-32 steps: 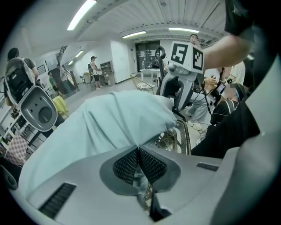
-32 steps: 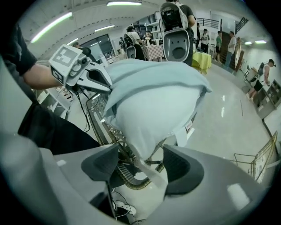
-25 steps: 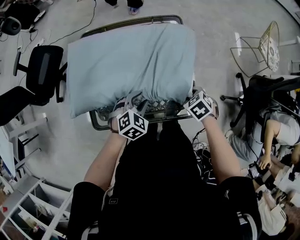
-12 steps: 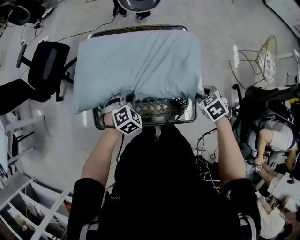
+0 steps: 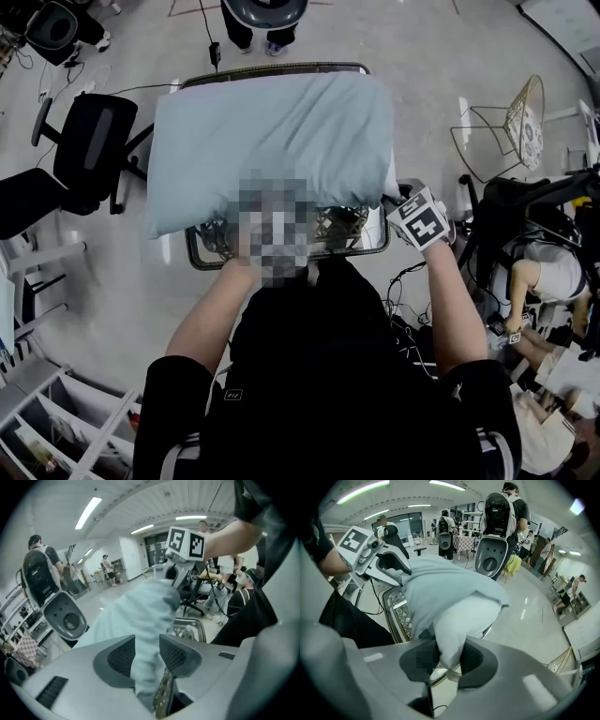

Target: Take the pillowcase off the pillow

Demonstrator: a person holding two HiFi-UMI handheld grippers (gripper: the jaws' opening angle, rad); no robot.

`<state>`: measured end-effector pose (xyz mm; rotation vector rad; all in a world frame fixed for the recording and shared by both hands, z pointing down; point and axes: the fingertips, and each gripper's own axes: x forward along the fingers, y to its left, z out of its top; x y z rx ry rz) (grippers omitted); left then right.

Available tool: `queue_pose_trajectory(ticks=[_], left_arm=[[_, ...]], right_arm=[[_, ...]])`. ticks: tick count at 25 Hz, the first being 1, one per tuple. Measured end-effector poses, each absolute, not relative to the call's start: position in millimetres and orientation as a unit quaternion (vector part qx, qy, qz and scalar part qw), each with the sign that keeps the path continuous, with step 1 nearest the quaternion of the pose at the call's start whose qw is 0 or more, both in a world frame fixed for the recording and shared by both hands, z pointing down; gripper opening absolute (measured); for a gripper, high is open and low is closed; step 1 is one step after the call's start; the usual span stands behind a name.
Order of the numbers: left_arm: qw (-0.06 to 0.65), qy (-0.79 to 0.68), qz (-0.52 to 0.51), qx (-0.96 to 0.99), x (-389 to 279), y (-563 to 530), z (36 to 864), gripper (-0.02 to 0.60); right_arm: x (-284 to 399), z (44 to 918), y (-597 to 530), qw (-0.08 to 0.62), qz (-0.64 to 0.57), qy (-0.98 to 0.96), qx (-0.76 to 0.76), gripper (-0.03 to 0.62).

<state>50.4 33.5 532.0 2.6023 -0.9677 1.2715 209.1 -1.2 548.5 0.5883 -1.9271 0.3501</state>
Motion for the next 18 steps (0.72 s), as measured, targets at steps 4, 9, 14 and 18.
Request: queue_pose_trajectory(ticks=[4, 9, 14, 18], left_arm=[[0.019, -0.277, 0.405, 0.871, 112, 24, 530, 0.169], [-0.021, -0.258, 0.464, 0.847, 99, 24, 549, 0.02], [-0.048, -0.244, 0.514, 0.821, 62, 34, 566, 0.011], [-0.021, -0.25, 0.533, 0.808, 28, 44, 581, 0.008]], right_arm=[[204, 540, 3, 0.514, 0.144, -0.809, 0.245, 0.097], [208, 543, 6, 0.519, 0.147, -0.808, 0.236, 0.097], [214, 550, 13, 0.52, 0.156, -0.809, 0.224, 0.097], [221, 561, 26, 0.518, 0.176, -0.808, 0.22, 0.095]])
